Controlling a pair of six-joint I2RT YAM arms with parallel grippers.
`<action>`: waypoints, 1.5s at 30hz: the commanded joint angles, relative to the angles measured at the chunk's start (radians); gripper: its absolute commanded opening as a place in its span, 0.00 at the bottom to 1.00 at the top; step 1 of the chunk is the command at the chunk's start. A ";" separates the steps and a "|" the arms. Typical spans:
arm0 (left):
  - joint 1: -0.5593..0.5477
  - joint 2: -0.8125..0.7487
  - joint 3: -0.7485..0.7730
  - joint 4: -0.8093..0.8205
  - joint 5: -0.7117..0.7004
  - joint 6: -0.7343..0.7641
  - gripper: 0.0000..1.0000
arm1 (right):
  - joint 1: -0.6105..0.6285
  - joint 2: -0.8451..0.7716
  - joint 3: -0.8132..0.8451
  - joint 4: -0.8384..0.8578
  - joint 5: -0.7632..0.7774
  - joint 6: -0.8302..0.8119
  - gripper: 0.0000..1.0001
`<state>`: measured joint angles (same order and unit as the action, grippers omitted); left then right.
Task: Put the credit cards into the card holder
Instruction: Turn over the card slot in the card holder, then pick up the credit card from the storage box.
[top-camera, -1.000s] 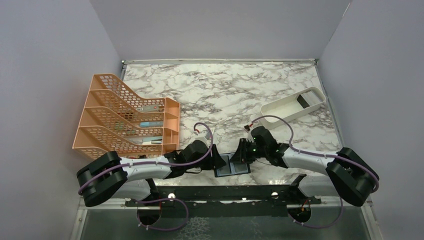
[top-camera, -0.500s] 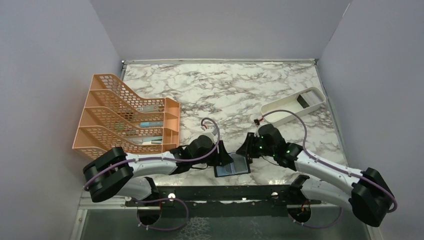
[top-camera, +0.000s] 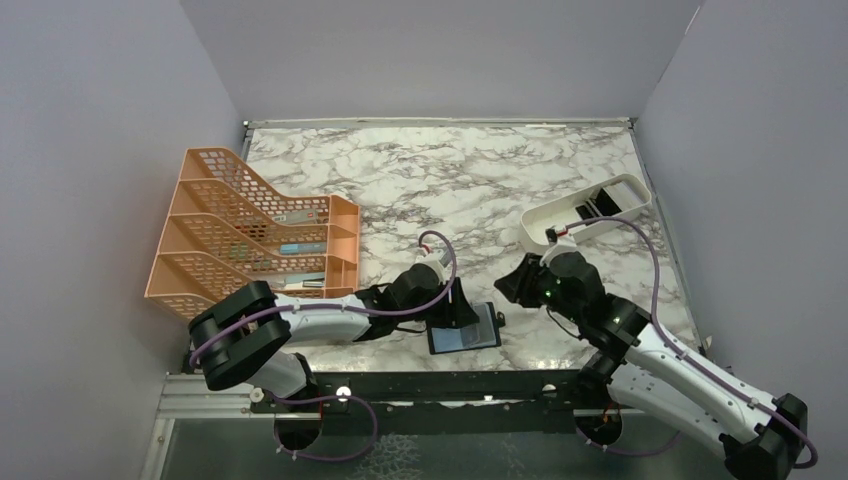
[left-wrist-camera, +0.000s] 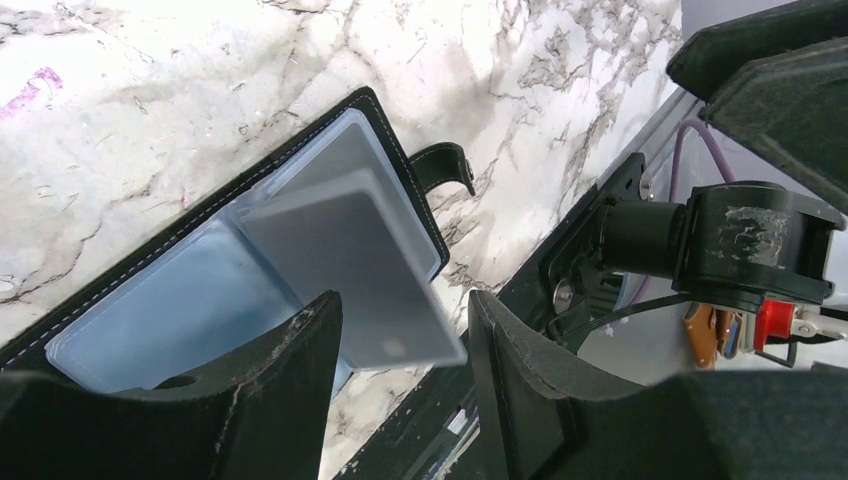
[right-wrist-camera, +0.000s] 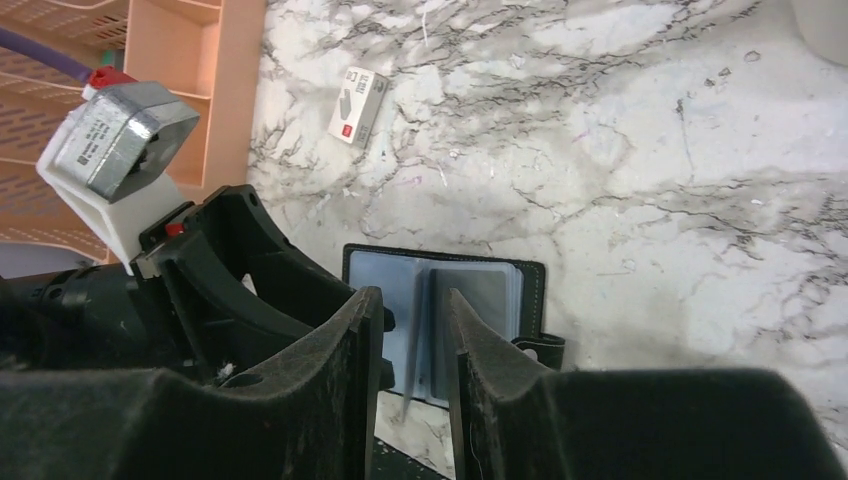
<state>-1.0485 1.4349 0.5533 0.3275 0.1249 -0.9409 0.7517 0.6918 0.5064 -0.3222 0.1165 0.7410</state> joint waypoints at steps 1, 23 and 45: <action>-0.005 0.012 0.027 0.037 0.025 0.016 0.53 | 0.004 -0.011 0.030 -0.061 0.059 -0.012 0.34; -0.005 -0.128 0.139 -0.312 -0.189 0.214 0.65 | 0.003 0.194 0.238 -0.013 0.296 -0.393 0.45; -0.004 -0.324 0.363 -0.749 -0.358 0.558 0.99 | -0.643 0.724 0.433 0.271 0.242 -0.879 0.49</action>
<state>-1.0492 1.1412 0.8589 -0.3531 -0.2066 -0.4576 0.1967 1.3434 0.8818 -0.1295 0.4240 -0.0032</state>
